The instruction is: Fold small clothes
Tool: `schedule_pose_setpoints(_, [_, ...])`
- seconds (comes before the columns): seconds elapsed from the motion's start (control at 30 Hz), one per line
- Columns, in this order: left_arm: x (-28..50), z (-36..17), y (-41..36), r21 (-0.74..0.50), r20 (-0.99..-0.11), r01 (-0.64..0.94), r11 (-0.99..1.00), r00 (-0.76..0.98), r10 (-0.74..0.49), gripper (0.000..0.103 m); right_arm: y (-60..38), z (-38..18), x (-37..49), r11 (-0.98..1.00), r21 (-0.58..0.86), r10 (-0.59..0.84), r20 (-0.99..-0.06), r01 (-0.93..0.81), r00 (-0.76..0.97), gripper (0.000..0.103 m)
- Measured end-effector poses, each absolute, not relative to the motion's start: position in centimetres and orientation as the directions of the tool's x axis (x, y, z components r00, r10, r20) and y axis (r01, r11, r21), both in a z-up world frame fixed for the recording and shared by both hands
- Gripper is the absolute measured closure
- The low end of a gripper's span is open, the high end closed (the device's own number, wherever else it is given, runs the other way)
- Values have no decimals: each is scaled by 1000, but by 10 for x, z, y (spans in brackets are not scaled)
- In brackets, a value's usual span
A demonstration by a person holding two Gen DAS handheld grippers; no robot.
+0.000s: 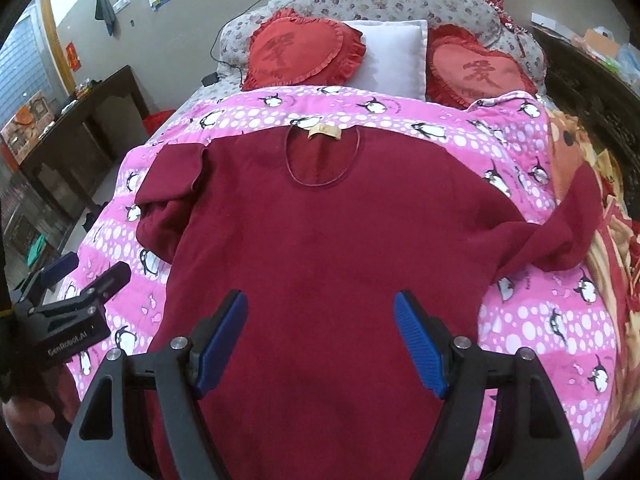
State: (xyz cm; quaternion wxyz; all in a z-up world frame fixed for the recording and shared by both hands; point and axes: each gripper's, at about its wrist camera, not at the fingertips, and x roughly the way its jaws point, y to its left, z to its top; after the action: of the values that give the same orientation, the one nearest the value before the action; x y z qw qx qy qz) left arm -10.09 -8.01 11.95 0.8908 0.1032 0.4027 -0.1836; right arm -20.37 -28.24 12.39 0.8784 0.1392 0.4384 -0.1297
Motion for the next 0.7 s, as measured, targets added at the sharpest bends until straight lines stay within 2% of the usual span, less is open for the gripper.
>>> schedule_pose_setpoints(0.5, [-79,91,-87,21,-785,399,917,574,-232,1,-282,87,-175,922,131,-104,-823,364,558,47])
schedule_pose_setpoints(0.7, [-74,82,-91,49,-784,399,916,583,-212,1,-280,78,-167,925,120,-107,-829,360,549,47])
